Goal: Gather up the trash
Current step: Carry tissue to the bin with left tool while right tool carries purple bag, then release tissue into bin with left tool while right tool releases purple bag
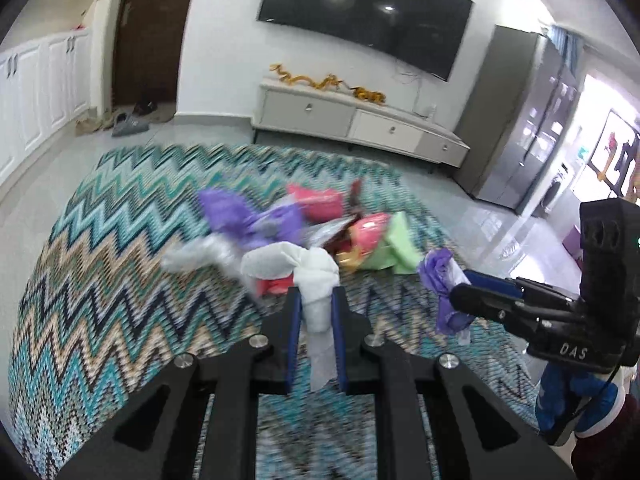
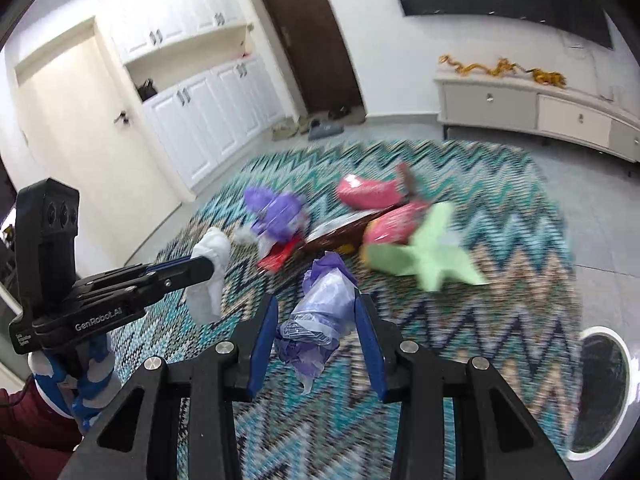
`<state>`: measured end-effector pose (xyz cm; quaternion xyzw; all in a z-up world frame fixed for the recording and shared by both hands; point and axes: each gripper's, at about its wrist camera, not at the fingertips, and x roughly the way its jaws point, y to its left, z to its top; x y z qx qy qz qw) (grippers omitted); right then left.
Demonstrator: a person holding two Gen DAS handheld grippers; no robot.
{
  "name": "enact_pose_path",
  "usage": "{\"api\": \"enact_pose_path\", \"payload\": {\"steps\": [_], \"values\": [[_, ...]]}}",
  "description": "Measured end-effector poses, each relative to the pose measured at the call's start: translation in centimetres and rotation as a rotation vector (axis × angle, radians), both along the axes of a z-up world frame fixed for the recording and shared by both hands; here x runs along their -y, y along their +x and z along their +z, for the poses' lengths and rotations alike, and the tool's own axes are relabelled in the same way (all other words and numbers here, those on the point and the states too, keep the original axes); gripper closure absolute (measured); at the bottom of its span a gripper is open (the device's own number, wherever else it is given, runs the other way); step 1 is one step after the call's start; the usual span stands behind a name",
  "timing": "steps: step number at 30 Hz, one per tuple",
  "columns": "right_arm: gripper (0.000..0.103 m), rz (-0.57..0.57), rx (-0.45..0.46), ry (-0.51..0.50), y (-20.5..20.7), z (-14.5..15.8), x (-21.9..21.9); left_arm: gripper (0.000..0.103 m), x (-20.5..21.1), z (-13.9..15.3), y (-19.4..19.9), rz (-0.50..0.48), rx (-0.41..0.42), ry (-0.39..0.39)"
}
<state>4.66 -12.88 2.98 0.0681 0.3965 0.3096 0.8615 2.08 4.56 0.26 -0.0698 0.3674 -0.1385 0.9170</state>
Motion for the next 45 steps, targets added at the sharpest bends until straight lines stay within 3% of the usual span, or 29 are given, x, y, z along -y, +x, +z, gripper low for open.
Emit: {"api": "enact_pose_path", "payload": {"steps": [9, 18, 29, 41, 44, 45], "values": [[0.065, -0.198, 0.063, 0.029, -1.0, 1.7, 9.9, 0.089, 9.2, 1.3, 1.4, -0.137, 0.042, 0.091], [0.065, -0.417, 0.067, 0.033, -1.5, 0.5, 19.7, 0.089, 18.1, 0.7, 3.3, -0.28, 0.035, 0.176], [0.065, -0.637, -0.029, 0.028, -0.3, -4.5, 29.6, 0.089, 31.3, -2.3, 7.3, -0.449, -0.003, 0.232], [0.063, -0.78, -0.193, 0.002, 2.7, -11.8, 36.0, 0.086, 40.7, -7.3, 11.5, -0.492, -0.088, 0.267], [0.057, -0.8, -0.228, -0.014, 3.1, -13.6, 36.9, 0.075, 41.9, -8.4, 12.4, -0.505, -0.128, 0.232], [0.052, -0.806, -0.238, -0.021, 3.1, -14.0, 37.1, 0.062, 42.2, -8.6, 12.6, -0.51, -0.138, 0.215]]}}
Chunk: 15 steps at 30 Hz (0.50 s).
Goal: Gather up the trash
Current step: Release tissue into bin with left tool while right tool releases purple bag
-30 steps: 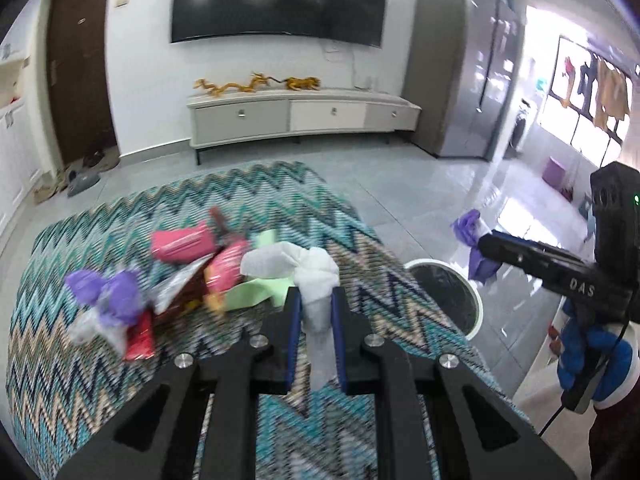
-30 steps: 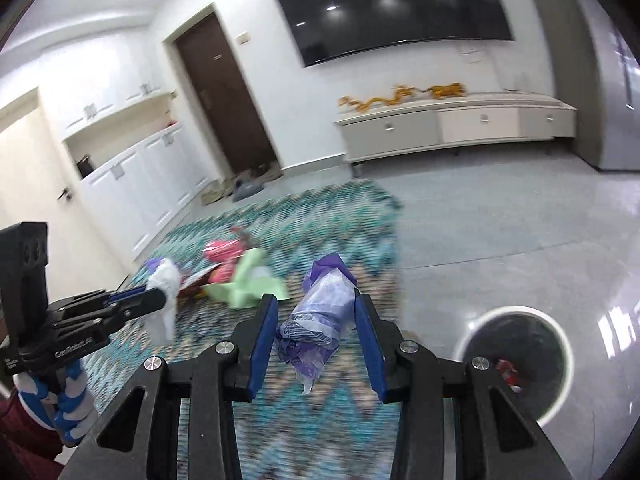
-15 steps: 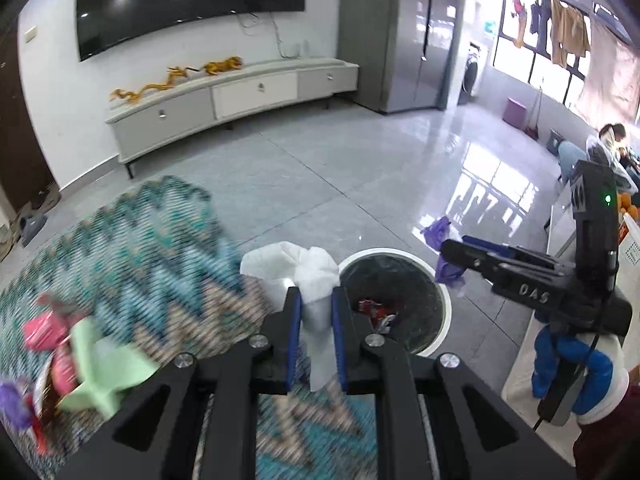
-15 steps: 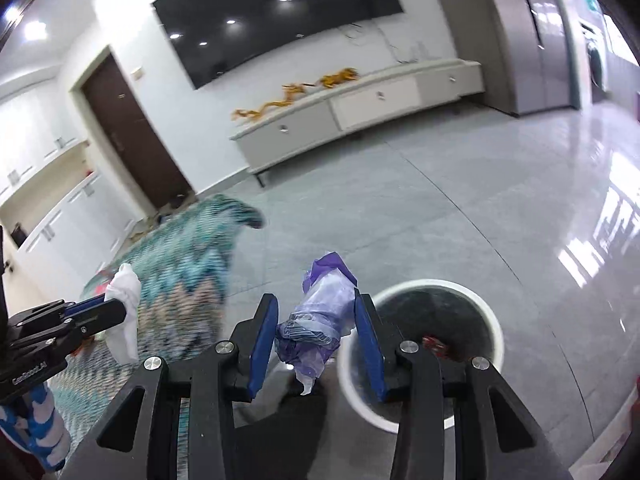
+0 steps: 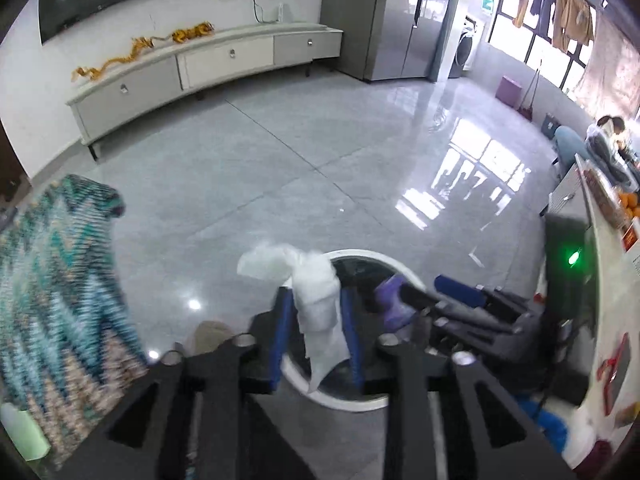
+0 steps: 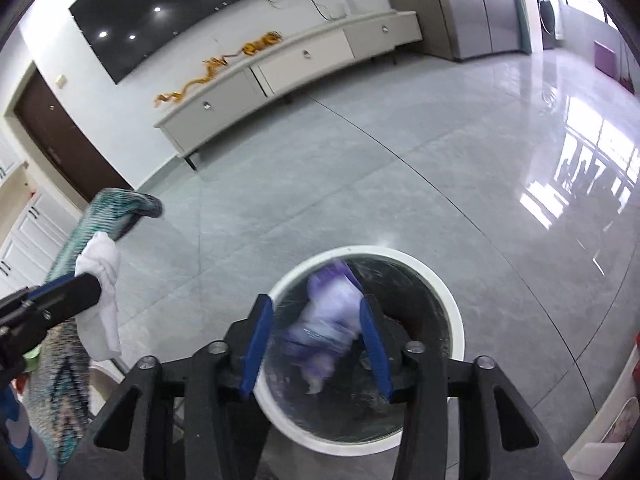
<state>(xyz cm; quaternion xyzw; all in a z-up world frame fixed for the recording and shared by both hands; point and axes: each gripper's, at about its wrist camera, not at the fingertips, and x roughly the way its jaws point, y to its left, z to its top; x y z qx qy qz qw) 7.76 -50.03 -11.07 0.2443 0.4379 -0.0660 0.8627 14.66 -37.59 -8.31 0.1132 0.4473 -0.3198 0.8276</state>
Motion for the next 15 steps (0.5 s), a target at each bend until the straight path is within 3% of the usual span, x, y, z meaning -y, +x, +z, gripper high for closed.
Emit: {"api": "enact_pose_path", "payload": {"steps": [1, 2, 9, 15], "values": [[0.05, -0.009, -0.014, -0.012, 0.0, -0.5, 0.2, 0.047, 0.3, -0.1, 0.1, -0.002, -0.007, -0.013], [0.048, -0.012, -0.021, -0.018, 0.0, -0.7, 0.4, 0.043, 0.5, -0.2, 0.1, -0.002, -0.004, -0.022], [0.047, -0.035, -0.041, -0.035, -0.8, -1.1, 1.0, 0.041, 0.3, 0.3, -0.3, 0.009, 0.012, -0.044], [0.039, -0.055, 0.011, -0.062, -1.6, 1.6, 1.2, 0.041, -2.2, 2.5, -1.4, 0.068, 0.101, -0.079]]}}
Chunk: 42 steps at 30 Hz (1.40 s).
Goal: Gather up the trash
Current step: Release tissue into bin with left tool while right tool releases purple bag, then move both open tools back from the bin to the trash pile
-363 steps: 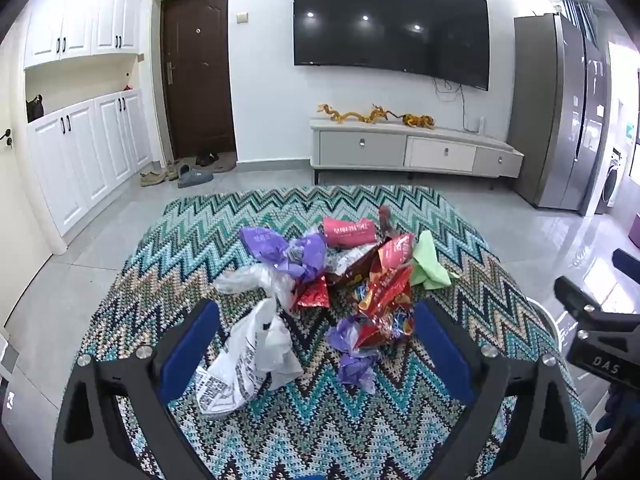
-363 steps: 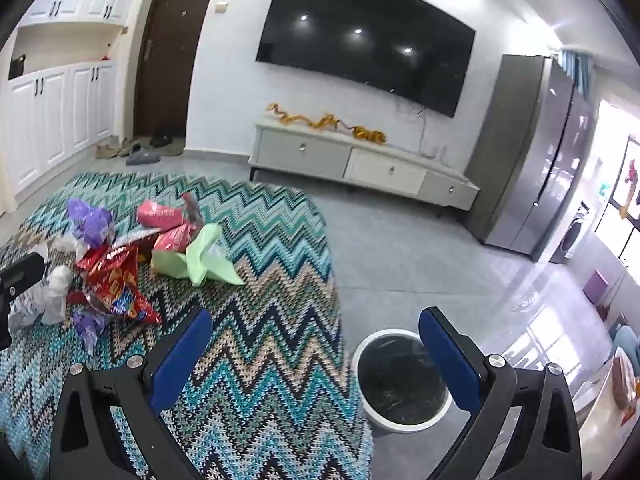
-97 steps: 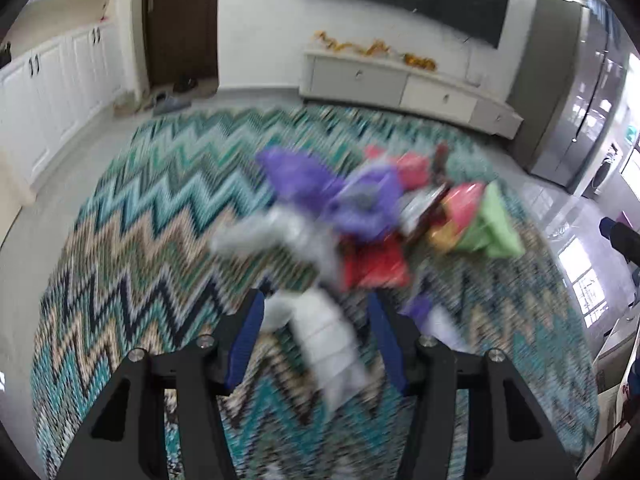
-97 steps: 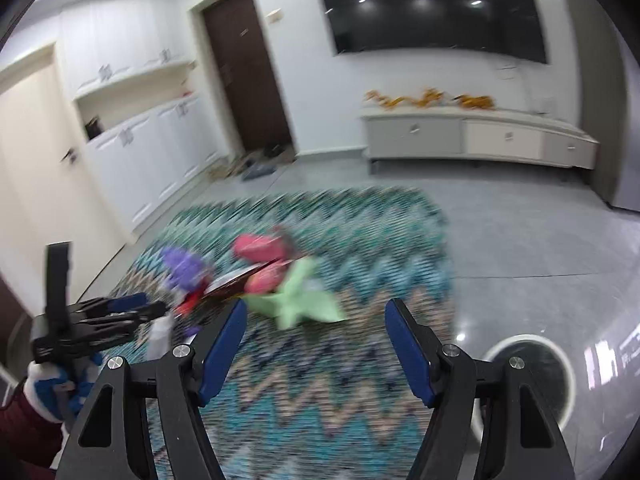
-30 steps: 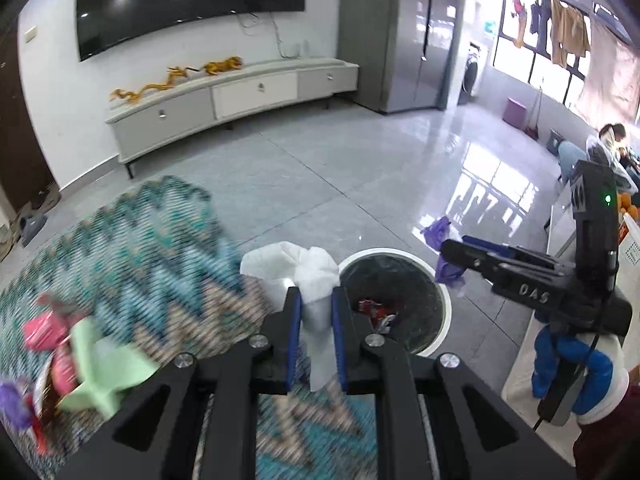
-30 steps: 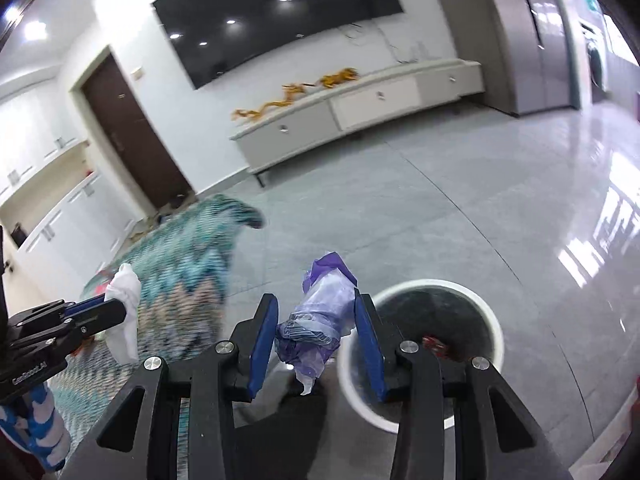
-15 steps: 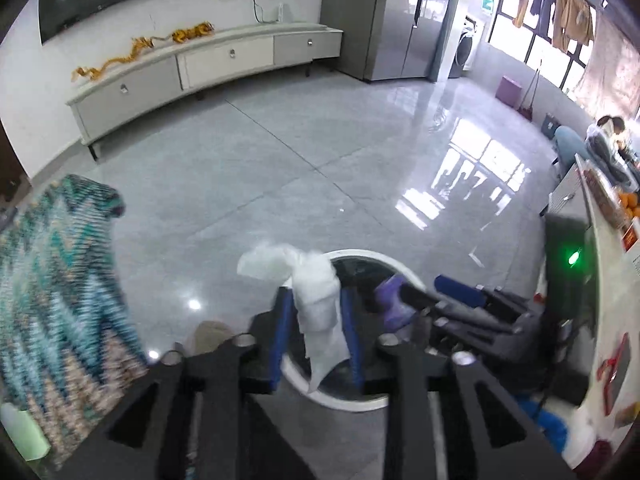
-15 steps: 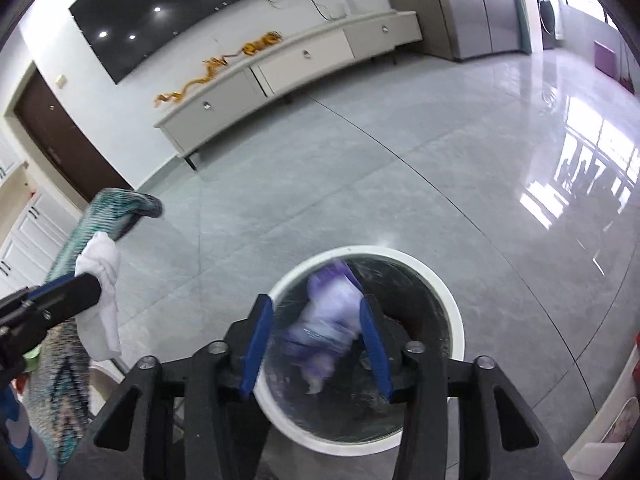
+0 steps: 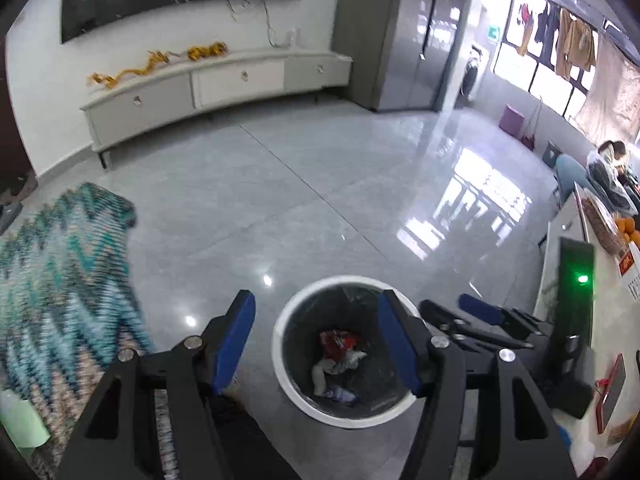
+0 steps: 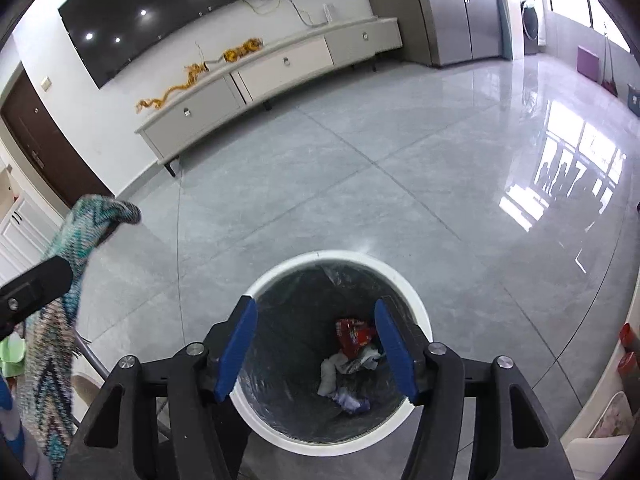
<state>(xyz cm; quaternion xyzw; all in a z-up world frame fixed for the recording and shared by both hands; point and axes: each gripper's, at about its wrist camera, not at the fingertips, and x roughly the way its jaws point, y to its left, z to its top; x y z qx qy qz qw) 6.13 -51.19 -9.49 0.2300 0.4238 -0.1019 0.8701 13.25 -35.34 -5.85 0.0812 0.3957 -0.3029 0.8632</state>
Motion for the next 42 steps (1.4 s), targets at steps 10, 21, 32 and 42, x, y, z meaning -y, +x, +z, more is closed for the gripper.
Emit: {"api": "enact_pose_path", "payload": {"steps": [10, 21, 32, 42], "values": [[0.012, -0.001, 0.148, -0.096, -1.8, 8.4, -2.9, 0.041, -6.7, 5.9, -2.4, 0.061, 0.135, -0.033], [0.0, 0.066, 0.367, -0.141, -3.8, 17.8, -9.1, 0.041, -18.2, 9.3, -4.5, 0.23, 0.216, -0.034], [0.0, 0.168, 0.48, -0.178, -3.7, 22.7, -16.4, 0.041, -30.9, 10.4, -5.2, 0.439, 0.245, -0.07], [0.0, 0.246, 0.489, -0.207, -3.5, 24.0, -22.6, 0.041, -40.5, 10.6, -7.0, 0.608, 0.261, -0.1]]}}
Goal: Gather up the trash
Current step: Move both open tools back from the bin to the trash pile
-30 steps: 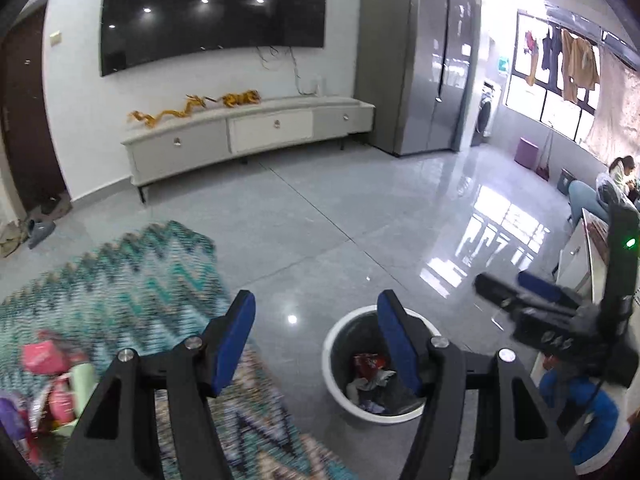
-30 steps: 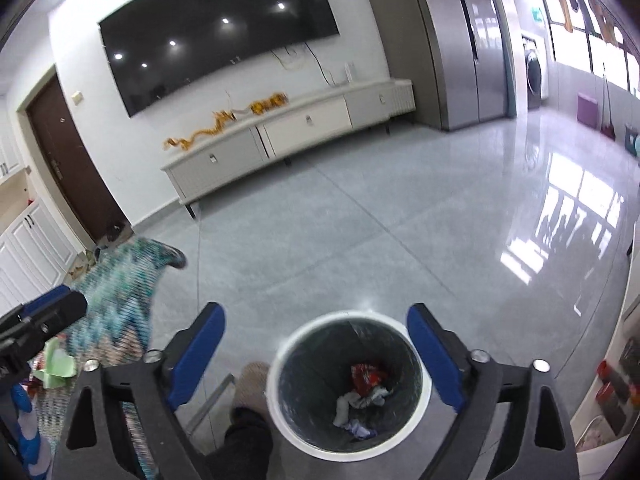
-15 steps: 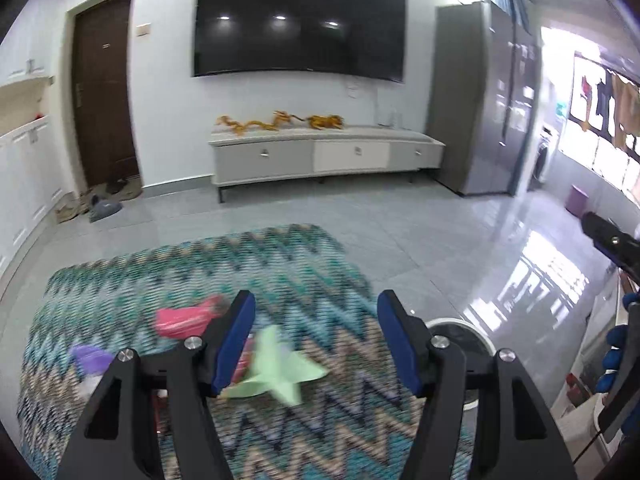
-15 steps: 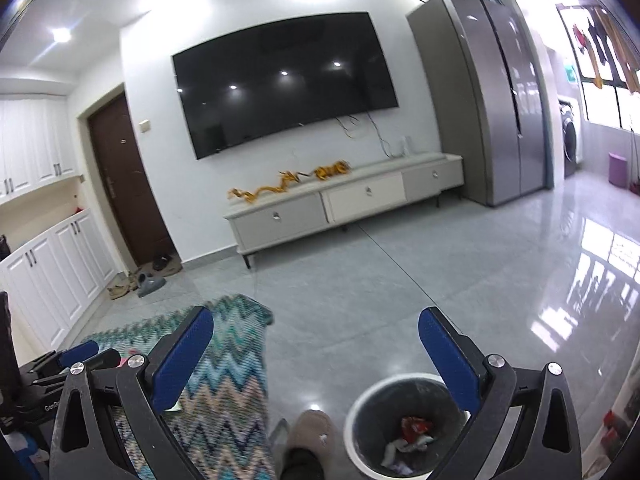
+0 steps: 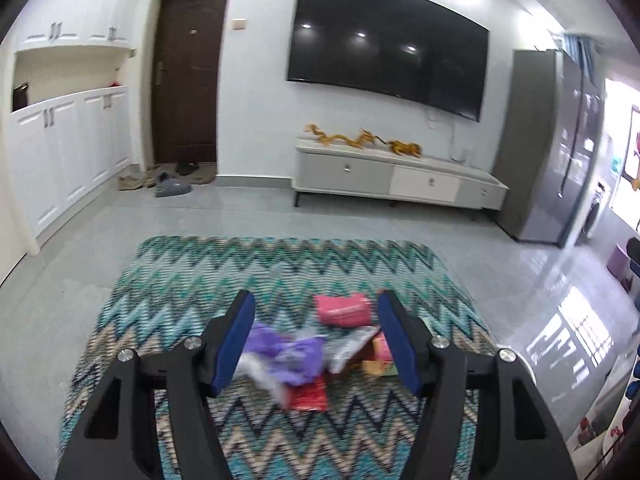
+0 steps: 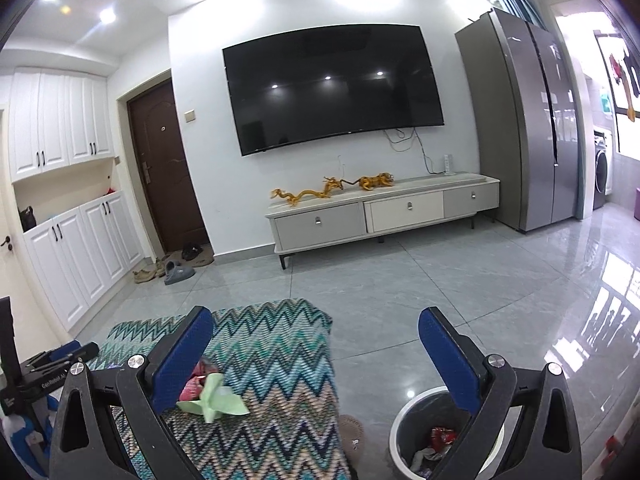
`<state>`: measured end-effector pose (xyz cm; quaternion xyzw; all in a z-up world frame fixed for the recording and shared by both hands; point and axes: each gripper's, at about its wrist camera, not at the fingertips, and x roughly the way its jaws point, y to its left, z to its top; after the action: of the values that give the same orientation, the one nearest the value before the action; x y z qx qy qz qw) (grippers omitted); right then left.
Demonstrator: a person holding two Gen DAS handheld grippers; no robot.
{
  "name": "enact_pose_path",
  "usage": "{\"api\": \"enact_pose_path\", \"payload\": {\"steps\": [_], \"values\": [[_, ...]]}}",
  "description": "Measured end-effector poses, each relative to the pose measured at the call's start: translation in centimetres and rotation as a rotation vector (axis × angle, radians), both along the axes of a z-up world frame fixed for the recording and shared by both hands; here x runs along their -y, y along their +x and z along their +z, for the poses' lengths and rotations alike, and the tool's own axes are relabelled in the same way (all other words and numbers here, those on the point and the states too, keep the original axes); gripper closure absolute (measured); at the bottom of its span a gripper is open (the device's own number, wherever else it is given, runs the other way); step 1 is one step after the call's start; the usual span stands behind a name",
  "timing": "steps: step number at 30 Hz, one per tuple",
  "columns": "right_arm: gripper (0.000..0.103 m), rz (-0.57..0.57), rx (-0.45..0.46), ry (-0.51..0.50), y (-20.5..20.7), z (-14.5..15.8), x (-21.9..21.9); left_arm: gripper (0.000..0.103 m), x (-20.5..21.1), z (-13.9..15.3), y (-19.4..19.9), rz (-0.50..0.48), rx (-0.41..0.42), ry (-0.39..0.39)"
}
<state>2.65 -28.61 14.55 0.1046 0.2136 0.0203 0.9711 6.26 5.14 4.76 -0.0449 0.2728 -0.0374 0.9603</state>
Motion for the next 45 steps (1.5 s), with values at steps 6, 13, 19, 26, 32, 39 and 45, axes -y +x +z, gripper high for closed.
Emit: {"api": "enact_pose_path", "payload": {"steps": [6, 13, 19, 26, 32, 39, 45], "values": [[0.0, 0.035, -0.004, -0.023, -1.0, 1.1, -3.0, 0.041, -4.7, 0.2, -2.9, 0.069, 0.023, -0.035], [0.0, 0.116, 0.033, -0.075, -2.9, 3.2, -7.2, 0.041, -8.8, 1.0, -7.4, 0.15, 0.072, -0.063], [0.0, 0.215, 0.065, -0.096, -3.2, 4.1, -9.8, 0.041, -11.3, 1.7, -10.5, 0.239, 0.094, -0.083], [0.0, 0.314, 0.078, -0.078, -3.8, 3.8, -12.2, 0.041, -12.3, 2.3, -13.2, 0.285, 0.099, -0.054], [0.0, 0.359, 0.106, -0.07, -4.3, 4.4, -13.1, 0.041, -12.5, 3.4, -14.9, 0.305, 0.113, -0.048], [0.0, 0.396, 0.096, -0.078, -4.6, 4.2, -13.6, 0.035, -12.6, 3.9, -15.2, 0.316, 0.106, -0.047], [0.0, 0.41, 0.084, -0.049, -4.1, 3.9, -13.5, 0.035, -12.3, 3.9, -14.2, 0.298, 0.093, -0.051]]}}
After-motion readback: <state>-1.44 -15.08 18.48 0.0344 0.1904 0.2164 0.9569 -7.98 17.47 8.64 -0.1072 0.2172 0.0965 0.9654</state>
